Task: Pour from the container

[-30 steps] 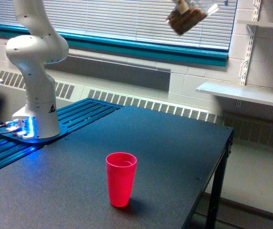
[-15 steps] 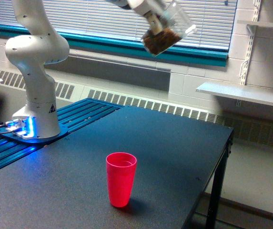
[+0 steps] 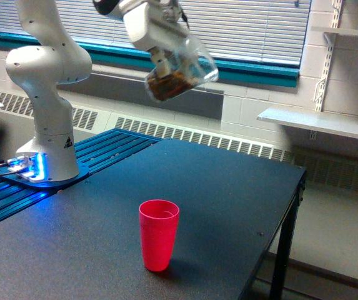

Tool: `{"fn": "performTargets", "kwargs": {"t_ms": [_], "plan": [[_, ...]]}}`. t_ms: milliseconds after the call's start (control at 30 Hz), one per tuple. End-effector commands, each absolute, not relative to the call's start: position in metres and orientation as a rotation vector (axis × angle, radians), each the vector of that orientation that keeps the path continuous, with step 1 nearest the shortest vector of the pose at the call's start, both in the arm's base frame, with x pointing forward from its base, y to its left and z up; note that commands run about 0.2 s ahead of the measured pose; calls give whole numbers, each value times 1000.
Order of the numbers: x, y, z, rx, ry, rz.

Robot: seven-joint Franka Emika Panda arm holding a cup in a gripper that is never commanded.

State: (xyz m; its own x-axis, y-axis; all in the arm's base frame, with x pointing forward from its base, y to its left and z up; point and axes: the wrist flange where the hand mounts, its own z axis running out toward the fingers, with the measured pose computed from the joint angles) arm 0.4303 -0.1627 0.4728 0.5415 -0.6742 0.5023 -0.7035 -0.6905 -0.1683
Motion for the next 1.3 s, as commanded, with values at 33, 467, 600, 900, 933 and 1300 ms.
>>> {"fn": "performTargets", "kwargs": {"t_ms": [33, 467, 600, 900, 933, 1300], "plan": [[415, -177, 461, 2660, -1324, 774], [402, -189, 421, 2647, -1394, 620], [402, -191, 410, 2628, -1407, 590], [405, -197, 387, 2561, -1456, 516], [406, -197, 384, 2554, -1465, 508], [402, -198, 361, 2485, -1508, 413]]}}
